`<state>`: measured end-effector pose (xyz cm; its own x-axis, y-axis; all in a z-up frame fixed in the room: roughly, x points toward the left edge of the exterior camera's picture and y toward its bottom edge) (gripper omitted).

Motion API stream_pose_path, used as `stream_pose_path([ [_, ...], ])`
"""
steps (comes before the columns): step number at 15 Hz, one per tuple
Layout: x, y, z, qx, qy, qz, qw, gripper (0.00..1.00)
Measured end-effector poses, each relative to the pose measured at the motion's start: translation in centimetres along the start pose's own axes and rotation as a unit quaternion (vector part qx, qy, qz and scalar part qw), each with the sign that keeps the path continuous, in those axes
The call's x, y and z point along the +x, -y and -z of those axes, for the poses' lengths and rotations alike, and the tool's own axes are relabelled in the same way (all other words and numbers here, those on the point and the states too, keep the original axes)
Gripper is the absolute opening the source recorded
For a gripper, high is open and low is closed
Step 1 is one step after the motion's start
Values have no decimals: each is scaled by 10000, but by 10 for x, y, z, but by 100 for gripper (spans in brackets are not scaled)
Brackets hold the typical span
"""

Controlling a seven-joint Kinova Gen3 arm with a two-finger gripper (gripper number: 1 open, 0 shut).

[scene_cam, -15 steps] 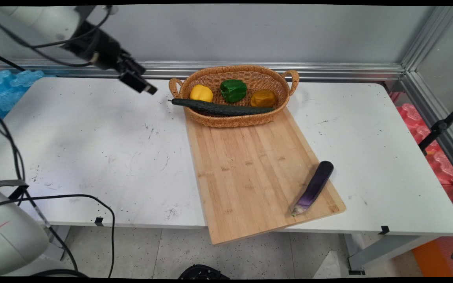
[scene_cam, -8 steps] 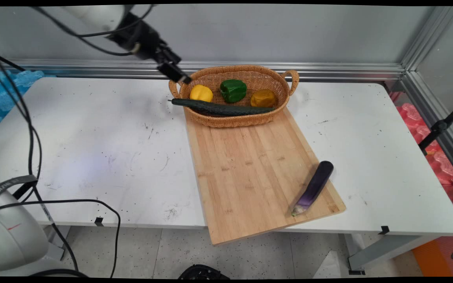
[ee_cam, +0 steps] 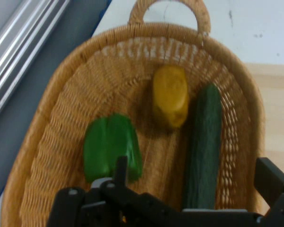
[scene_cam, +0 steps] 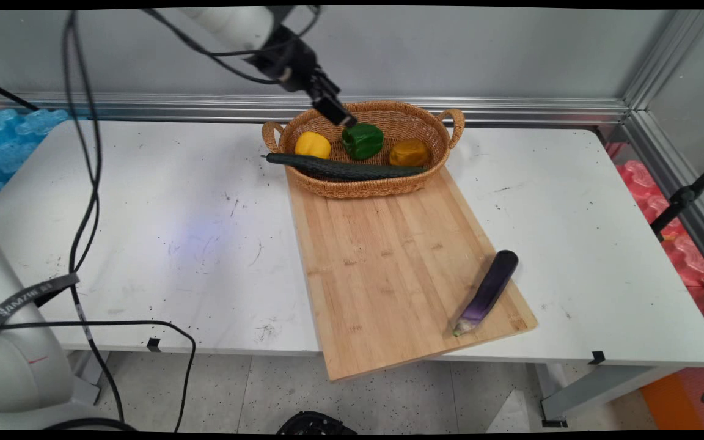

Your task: Pick up the potato from the vegetable basket

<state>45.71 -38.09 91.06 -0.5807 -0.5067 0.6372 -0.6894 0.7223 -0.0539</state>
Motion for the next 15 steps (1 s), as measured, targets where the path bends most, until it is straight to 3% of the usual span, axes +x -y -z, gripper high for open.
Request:
stream_pose_path([
  [6,34,2,-71,-66,108,1,9999,100],
  [15,61,3,-162,-71,425,163,9989,100],
])
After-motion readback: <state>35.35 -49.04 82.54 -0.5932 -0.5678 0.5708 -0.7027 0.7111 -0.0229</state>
